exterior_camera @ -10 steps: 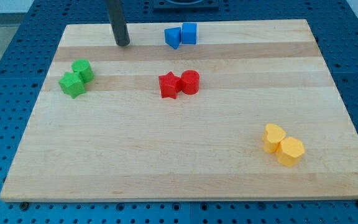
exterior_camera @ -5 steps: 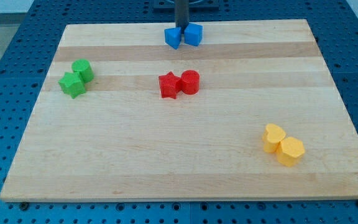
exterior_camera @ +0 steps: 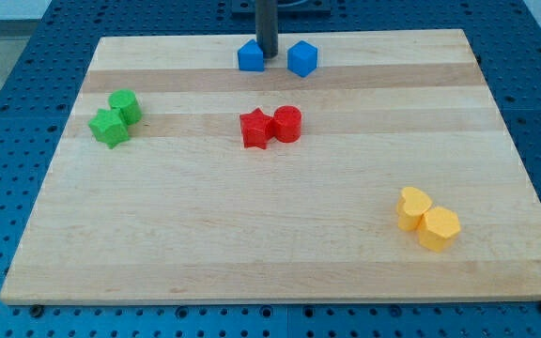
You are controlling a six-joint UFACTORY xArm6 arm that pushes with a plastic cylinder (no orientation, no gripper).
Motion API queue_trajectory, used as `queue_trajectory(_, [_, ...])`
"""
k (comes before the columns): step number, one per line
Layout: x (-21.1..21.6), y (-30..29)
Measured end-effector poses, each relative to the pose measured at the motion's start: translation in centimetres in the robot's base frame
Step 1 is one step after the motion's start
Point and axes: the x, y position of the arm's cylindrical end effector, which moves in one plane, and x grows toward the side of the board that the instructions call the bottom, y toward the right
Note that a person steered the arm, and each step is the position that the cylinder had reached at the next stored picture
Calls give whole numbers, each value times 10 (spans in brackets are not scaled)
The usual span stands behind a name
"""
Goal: Move the blue triangle to the right of the green blocks
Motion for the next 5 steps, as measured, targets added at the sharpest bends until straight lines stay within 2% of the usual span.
queue_trajectory(3, [0,-45])
queue_trajectory(5, [24,-56])
